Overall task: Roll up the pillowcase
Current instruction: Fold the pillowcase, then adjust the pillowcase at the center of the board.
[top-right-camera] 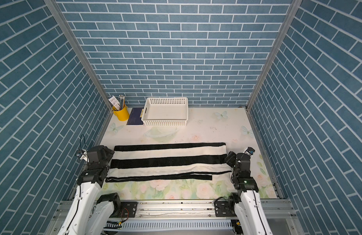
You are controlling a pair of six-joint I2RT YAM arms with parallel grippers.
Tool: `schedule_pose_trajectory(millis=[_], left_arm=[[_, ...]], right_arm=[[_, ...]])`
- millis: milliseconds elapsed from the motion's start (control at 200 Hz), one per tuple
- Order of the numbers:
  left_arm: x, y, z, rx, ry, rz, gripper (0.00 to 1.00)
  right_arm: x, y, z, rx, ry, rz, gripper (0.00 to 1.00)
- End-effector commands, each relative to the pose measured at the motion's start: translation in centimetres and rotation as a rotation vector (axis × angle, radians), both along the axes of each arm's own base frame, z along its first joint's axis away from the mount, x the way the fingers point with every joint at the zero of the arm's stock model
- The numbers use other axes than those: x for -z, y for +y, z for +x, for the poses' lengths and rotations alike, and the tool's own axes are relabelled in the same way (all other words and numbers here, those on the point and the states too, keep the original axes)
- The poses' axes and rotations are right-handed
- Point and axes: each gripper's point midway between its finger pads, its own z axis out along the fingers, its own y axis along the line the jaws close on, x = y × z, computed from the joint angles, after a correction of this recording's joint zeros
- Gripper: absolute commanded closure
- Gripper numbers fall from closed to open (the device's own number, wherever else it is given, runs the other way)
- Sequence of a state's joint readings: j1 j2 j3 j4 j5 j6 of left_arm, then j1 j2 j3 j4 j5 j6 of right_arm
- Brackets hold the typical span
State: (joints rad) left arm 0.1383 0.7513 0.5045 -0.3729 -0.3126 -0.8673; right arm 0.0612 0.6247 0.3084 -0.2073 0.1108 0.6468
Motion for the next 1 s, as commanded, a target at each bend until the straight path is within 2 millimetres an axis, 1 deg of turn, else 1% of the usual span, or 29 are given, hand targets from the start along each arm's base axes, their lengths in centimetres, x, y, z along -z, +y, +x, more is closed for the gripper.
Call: schedule_pose_trajectory(millis=[0, 70, 125, 160, 200, 240, 250, 275, 335, 395, 440, 485, 560, 660, 725, 760, 780, 830, 885, 920, 945, 995], left_arm=[[2.3, -2.8, 1.9, 0.176, 0.080, -0.054, 0.19], [4.2, -4.1, 2.4, 0.242, 0.149, -0.066, 0.22], [5.6, -5.0, 2.7, 0.283, 0.203, -0.074, 0.29], [6.5, -5.5, 2.7, 0.301, 0.238, -0.078, 0.37], [7.5, -6.0, 2.7, 0.324, 0.274, -0.088, 0.44], [8.4, -6.4, 2.7, 0.344, 0.307, -0.090, 0.48], [7.9, -6.5, 3.3, 0.348, 0.296, -0.087, 0.49], [8.2, -6.6, 3.4, 0.352, 0.312, -0.087, 0.50], [9.3, -6.9, 3.5, 0.363, 0.347, -0.102, 0.52], [10.6, -7.5, 3.5, 0.383, 0.379, -0.135, 0.52], [11.5, -8.0, 3.4, 0.398, 0.403, -0.160, 0.53], [12.2, -8.5, 3.3, 0.414, 0.423, -0.181, 0.54], [13.1, -9.4, 3.0, 0.439, 0.448, -0.209, 0.54], [13.6, -11.2, 2.7, 0.484, 0.463, -0.237, 0.54], [13.6, -12.8, 2.4, 0.519, 0.470, -0.250, 0.54], [13.5, -14.1, 2.3, 0.543, 0.468, -0.255, 0.54], [13.5, -14.9, 2.3, 0.560, 0.466, -0.260, 0.54], [13.1, -17.2, 2.2, 0.605, 0.456, -0.263, 0.54], [12.6, -19.4, 2.1, 0.653, 0.460, -0.255, 0.52], [12.0, -20.6, 2.1, 0.678, 0.463, -0.243, 0.49], [11.4, -21.4, 2.3, 0.695, 0.462, -0.231, 0.47], [9.9, -22.4, 2.8, 0.725, 0.456, -0.194, 0.43]], right_arm=[[1.1, 2.8, 0.7, -0.133, 0.080, -0.030, 0.28], [2.1, 5.0, 0.8, -0.190, 0.135, -0.066, 0.29], [2.9, 6.6, 0.7, -0.225, 0.174, -0.071, 0.34], [3.4, 7.7, 0.6, -0.249, 0.197, -0.059, 0.36], [4.3, 8.7, 0.5, -0.267, 0.229, -0.041, 0.37], [5.1, 9.7, 0.4, -0.288, 0.258, -0.030, 0.40], [5.2, 10.0, 0.4, -0.292, 0.263, -0.027, 0.40], [5.5, 10.5, 0.4, -0.301, 0.276, -0.024, 0.40], [6.4, 11.2, 0.7, -0.303, 0.310, -0.017, 0.40], [7.1, 11.5, 1.6, -0.293, 0.331, -0.016, 0.42], [7.3, 11.5, 2.4, -0.279, 0.339, -0.032, 0.42], [7.7, 11.0, 3.5, -0.250, 0.353, -0.059, 0.43], [8.0, 10.0, 5.6, -0.202, 0.373, -0.070, 0.44], [8.9, 8.3, 8.7, -0.153, 0.394, -0.039, 0.44], [8.8, 7.3, 11.4, -0.121, 0.385, -0.053, 0.44], [8.4, 6.8, 13.1, -0.113, 0.369, -0.072, 0.44], [8.6, 6.5, 14.0, -0.105, 0.374, -0.084, 0.44], [8.6, 5.6, 16.6, -0.077, 0.374, -0.082, 0.44], [8.6, 5.1, 19.4, -0.073, 0.372, -0.062, 0.44], [8.1, 5.0, 21.4, -0.076, 0.354, -0.065, 0.44], [7.4, 5.1, 23.0, -0.082, 0.329, -0.074, 0.43], [6.3, 5.3, 25.4, -0.101, 0.304, -0.098, 0.42]])
